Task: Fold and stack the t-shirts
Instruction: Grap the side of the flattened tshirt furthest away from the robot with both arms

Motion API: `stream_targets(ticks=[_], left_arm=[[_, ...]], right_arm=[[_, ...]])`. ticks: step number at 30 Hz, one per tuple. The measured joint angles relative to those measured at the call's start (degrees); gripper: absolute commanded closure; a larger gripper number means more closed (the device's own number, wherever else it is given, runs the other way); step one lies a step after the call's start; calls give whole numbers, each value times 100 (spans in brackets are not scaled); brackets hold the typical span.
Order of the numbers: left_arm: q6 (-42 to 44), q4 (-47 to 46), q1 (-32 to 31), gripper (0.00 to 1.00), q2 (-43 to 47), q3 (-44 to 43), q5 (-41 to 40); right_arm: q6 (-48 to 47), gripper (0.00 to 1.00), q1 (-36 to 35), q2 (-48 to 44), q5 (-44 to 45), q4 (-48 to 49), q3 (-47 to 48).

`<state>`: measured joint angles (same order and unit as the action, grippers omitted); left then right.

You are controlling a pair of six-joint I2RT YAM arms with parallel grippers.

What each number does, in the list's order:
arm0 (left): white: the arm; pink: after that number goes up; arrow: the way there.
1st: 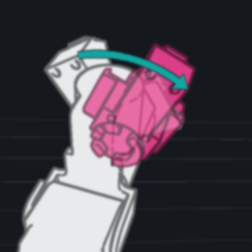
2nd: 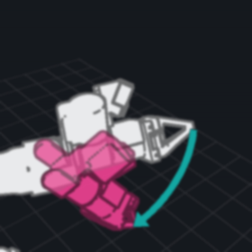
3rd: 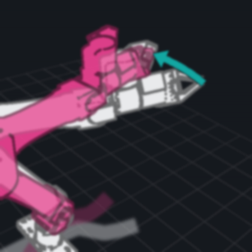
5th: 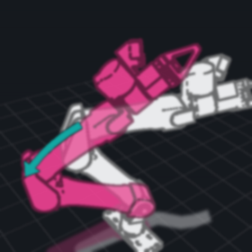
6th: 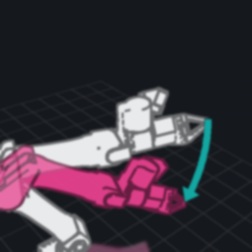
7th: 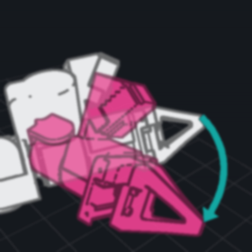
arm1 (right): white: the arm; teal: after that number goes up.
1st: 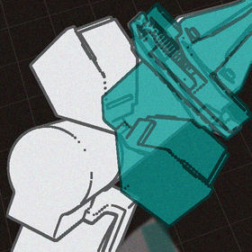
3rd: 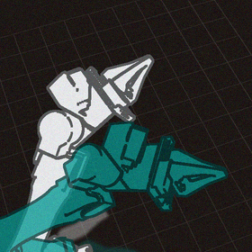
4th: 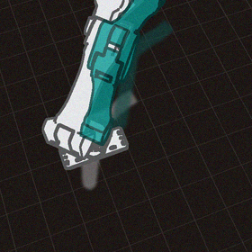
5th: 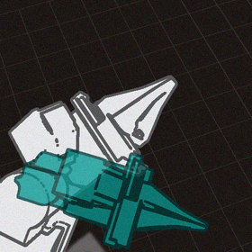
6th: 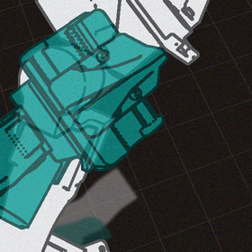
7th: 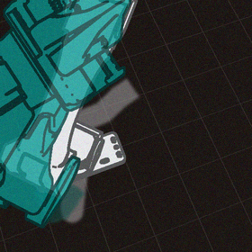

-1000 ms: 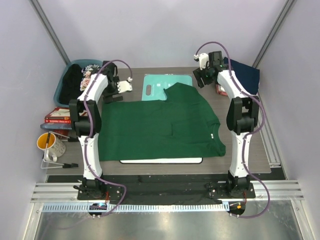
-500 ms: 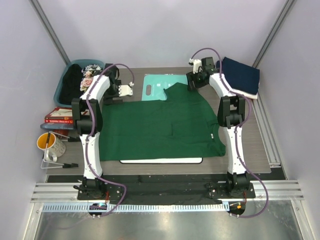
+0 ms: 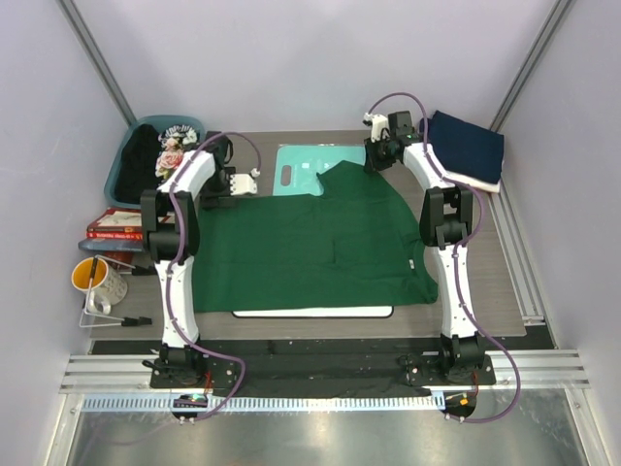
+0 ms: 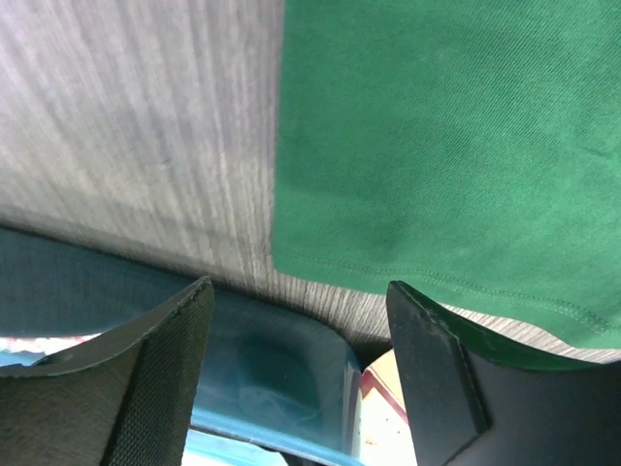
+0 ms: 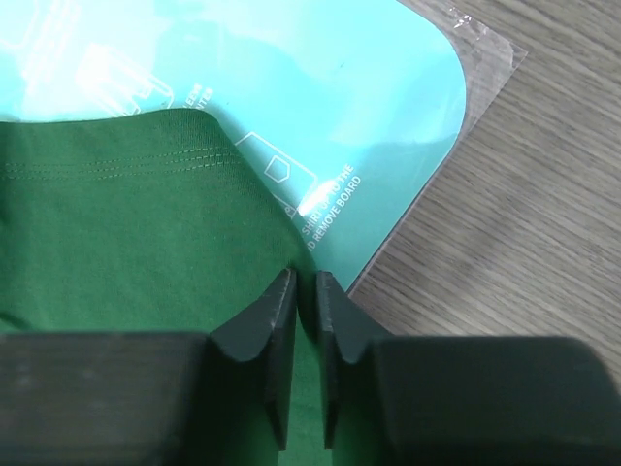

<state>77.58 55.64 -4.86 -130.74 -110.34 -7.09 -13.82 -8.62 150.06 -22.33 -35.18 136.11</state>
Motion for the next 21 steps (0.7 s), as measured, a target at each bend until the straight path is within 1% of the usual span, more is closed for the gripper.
stream_targets(ticks=[4, 10, 13, 14, 15, 16, 17, 21], left_arm=[[76, -105, 4, 32, -151, 22, -59], [116, -144, 7, 34, -361, -111, -238], [107, -162, 11, 51, -420, -201, -278], [101, -164, 11, 62, -455, -254, -273], [101, -166, 13, 68, -496, -306, -269], [114, -177, 15, 76, -529, -343, -251], [109, -179, 15, 99, -546, -361, -243], [111, -186, 20, 100, -573, -365, -166]], right_arm=[[-66, 87, -2, 0, -11, -4, -4], [-162, 87, -4, 0, -13, -11, -15], [-203, 87, -11, 0, -11, -17, -15], [-219, 88, -17, 0, -11, -17, -15], [-234, 88, -20, 0, -11, -20, -15], [-251, 88, -26, 0, -11, -22, -15], [-262, 88, -31, -2, -11, -24, -17], [-341, 89, -44, -2, -11, -33, -17]])
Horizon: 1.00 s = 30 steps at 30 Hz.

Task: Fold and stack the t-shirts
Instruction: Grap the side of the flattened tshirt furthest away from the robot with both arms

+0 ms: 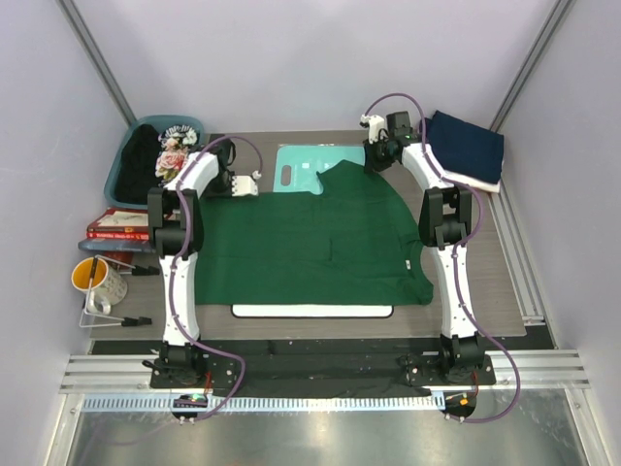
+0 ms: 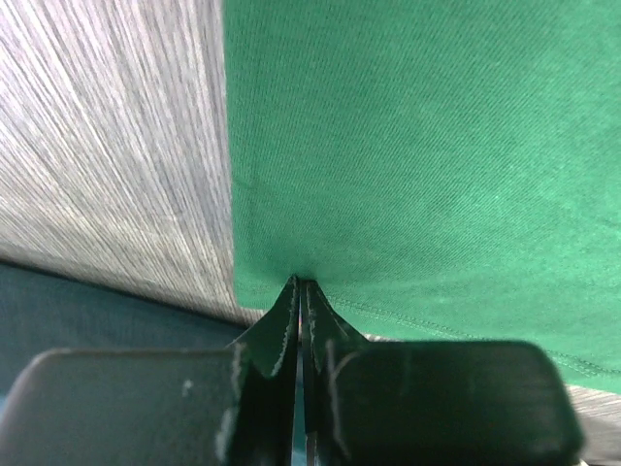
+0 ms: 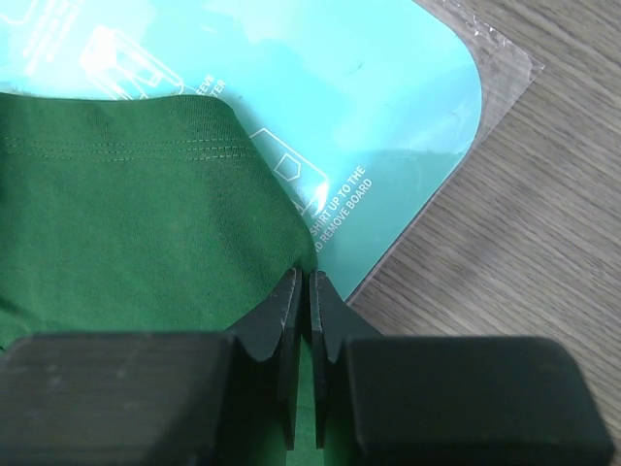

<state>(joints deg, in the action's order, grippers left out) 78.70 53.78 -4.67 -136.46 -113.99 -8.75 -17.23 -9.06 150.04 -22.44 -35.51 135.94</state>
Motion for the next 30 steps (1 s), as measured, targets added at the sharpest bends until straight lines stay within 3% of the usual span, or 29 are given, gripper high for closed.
stream_targets(ticks=[12, 21, 24, 26, 30], left_arm=[[-109, -76, -7, 100, 61, 61, 129], [-374, -382, -31, 100, 715, 225, 428], [-361, -529, -55, 48, 977, 282, 374], [-345, -732, -57, 39, 1043, 321, 289], [-323, -935, -52, 34, 896, 299, 216]], right_arm=[[-101, 90, -4, -4, -20, -11, 0], [-208, 90, -28, -42, -17, -35, -48], [-225, 90, -35, -44, -17, -46, -52], [-238, 90, -42, -44, -17, -52, -52], [-260, 90, -70, -44, -17, -57, -52]])
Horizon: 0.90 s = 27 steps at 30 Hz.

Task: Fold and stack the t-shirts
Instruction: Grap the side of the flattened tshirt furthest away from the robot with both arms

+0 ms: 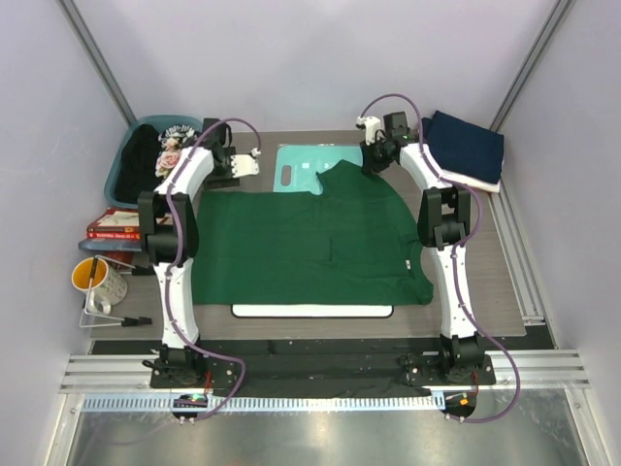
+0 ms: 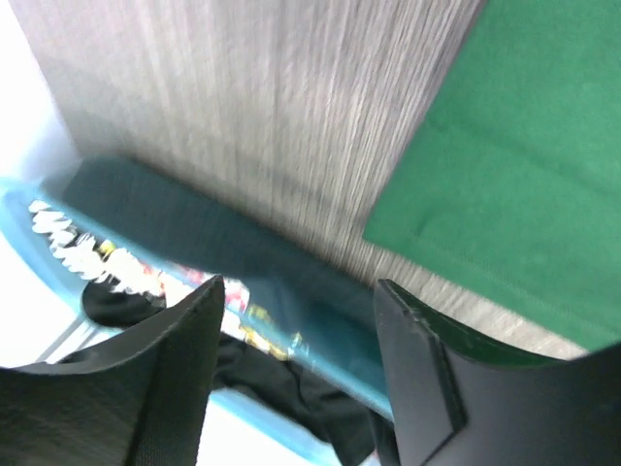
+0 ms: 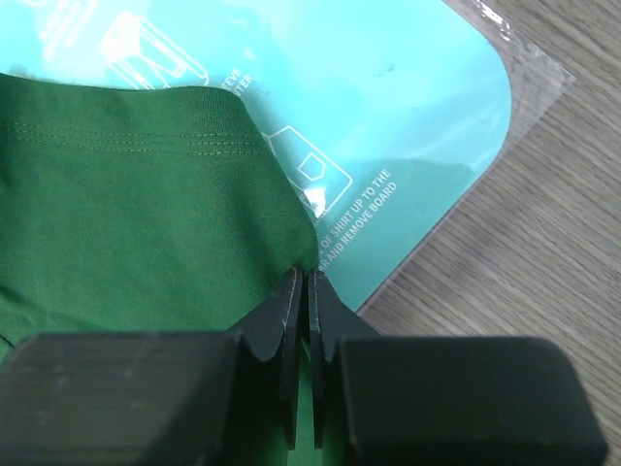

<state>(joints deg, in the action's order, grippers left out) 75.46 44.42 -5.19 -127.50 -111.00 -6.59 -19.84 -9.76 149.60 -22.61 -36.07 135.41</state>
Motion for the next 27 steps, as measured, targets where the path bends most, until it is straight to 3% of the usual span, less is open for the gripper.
stream_targets(ticks=[10, 19, 27], left_arm=[[127, 782, 111, 42, -1298, -1445, 249], [415, 1797, 236, 44, -1381, -2199, 549], [636, 2380, 315, 39, -1554, -2275, 684]], right_arm=[[-101, 91, -66, -13, 22, -42, 0], [-125, 91, -72, -46, 39, -111, 0], [-234, 91, -153, -103, 94, -184, 0]])
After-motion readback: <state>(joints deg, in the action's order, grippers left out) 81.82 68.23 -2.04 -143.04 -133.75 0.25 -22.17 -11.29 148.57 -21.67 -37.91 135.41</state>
